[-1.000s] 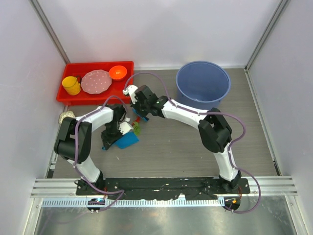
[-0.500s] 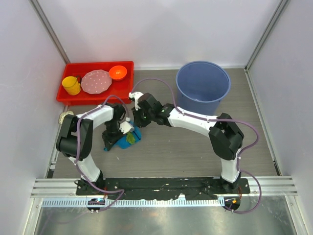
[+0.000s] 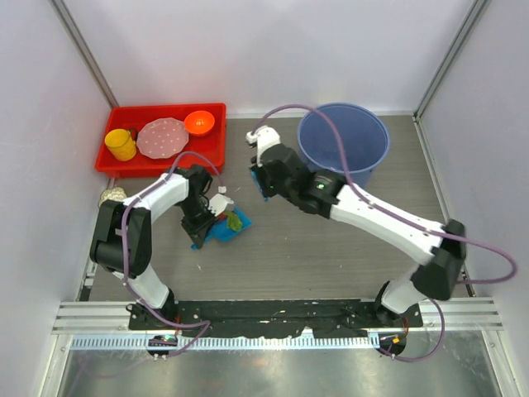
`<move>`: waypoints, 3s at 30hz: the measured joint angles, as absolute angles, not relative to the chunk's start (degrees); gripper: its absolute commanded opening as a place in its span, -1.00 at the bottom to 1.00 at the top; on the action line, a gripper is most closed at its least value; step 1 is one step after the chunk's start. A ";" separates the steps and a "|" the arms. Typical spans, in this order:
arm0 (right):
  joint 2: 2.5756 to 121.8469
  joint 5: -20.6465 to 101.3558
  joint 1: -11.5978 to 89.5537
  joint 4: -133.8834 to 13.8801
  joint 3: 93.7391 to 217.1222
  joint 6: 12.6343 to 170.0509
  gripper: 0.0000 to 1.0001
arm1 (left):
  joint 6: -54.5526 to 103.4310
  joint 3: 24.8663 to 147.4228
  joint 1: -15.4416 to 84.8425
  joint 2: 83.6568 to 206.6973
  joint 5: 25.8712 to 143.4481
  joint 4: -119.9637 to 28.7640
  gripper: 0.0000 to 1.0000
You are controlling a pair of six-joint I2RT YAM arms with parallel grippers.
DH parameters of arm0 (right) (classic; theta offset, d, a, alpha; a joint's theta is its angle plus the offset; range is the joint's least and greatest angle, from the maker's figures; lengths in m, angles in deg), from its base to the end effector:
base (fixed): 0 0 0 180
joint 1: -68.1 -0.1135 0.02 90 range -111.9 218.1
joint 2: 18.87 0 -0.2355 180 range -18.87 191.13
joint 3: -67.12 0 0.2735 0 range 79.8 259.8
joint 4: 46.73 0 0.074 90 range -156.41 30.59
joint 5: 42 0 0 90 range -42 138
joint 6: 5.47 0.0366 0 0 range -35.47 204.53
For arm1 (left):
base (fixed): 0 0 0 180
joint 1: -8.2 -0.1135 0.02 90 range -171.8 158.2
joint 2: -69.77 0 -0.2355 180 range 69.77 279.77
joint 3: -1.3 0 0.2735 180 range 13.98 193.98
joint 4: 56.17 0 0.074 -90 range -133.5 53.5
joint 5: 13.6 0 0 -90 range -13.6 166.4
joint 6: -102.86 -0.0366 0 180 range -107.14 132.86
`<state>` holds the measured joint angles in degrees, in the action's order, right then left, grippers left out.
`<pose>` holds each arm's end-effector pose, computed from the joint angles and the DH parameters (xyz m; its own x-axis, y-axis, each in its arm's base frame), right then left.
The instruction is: Sweep away the paper scraps from the table
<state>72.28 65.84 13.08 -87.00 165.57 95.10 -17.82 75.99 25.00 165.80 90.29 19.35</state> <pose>0.2312 0.3109 0.3245 -0.4227 -0.2996 -0.8553 -0.5646 0.8253 -0.0100 0.2716 -0.0912 0.1394 -0.6883 0.7252 -0.0189 0.7027 0.6600 -0.2659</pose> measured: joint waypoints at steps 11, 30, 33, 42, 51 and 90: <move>44.18 63.09 13.19 -93.32 152.79 91.62 -0.99 | -16.94 89.55 25.00 165.73 91.71 23.72 -1.00; 32.07 48.42 13.19 -91.11 123.98 92.30 -0.98 | -4.86 159.71 36.76 188.84 82.68 32.45 -1.00; 32.18 47.39 13.19 -90.41 123.81 92.78 -0.98 | -2.28 162.22 41.94 190.63 78.88 32.23 -1.00; 32.11 46.13 13.19 -89.10 123.00 93.83 -0.98 | -1.18 165.06 52.10 193.56 64.56 26.72 -0.99; 32.35 45.38 13.19 -88.03 122.95 94.20 -0.99 | -13.16 165.28 60.32 196.86 45.33 15.97 -0.99; 30.89 45.47 13.19 -89.86 123.89 94.44 -0.99 | -97.83 119.34 64.14 191.07 35.23 -83.57 -1.00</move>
